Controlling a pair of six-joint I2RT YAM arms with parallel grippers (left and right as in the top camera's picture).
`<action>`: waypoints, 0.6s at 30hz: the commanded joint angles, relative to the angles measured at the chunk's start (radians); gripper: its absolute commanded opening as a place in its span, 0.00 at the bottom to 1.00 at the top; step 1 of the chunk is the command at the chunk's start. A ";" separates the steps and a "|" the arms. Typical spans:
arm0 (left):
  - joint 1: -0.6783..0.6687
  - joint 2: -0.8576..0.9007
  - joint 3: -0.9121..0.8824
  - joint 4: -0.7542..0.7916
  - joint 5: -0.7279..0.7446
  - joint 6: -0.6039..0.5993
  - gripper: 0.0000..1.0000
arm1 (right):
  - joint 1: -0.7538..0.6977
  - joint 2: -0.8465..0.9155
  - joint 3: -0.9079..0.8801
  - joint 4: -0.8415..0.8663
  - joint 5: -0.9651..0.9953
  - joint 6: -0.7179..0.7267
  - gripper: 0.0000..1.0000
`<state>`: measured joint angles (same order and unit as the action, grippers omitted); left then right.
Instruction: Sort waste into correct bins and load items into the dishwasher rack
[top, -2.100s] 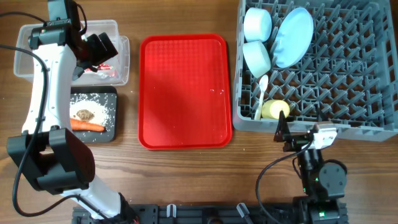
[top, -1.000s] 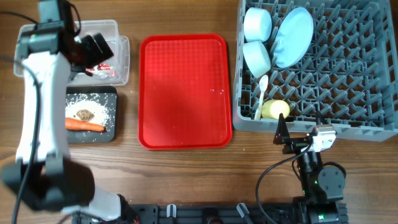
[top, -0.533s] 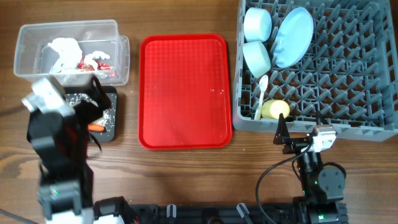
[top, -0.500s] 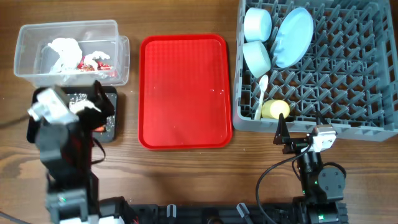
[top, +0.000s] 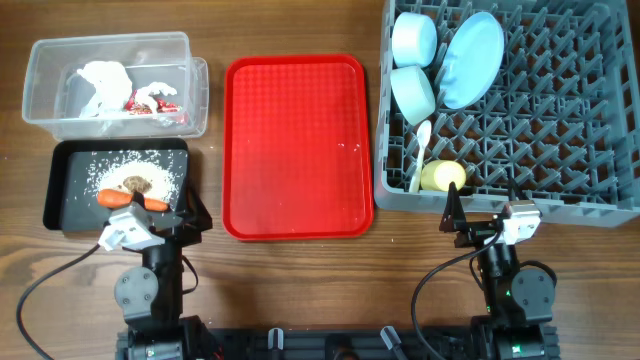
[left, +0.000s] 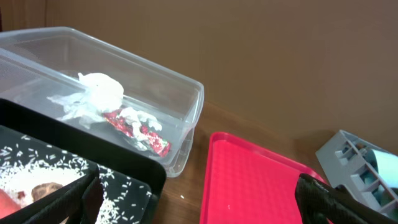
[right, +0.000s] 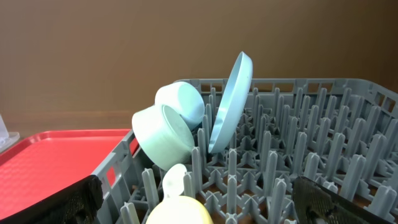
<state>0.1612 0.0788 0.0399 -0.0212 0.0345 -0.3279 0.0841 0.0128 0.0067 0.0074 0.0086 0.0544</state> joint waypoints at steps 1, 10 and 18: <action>-0.015 -0.074 -0.034 -0.019 -0.002 0.009 1.00 | -0.004 -0.008 -0.002 0.002 0.002 0.001 1.00; -0.026 -0.074 -0.034 -0.054 -0.009 0.032 1.00 | -0.004 -0.008 -0.002 0.002 0.002 0.001 1.00; -0.026 -0.072 -0.034 -0.054 -0.009 0.032 1.00 | -0.004 -0.008 -0.002 0.002 0.002 0.001 1.00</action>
<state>0.1390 0.0139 0.0120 -0.0719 0.0273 -0.3164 0.0841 0.0128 0.0067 0.0074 0.0086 0.0544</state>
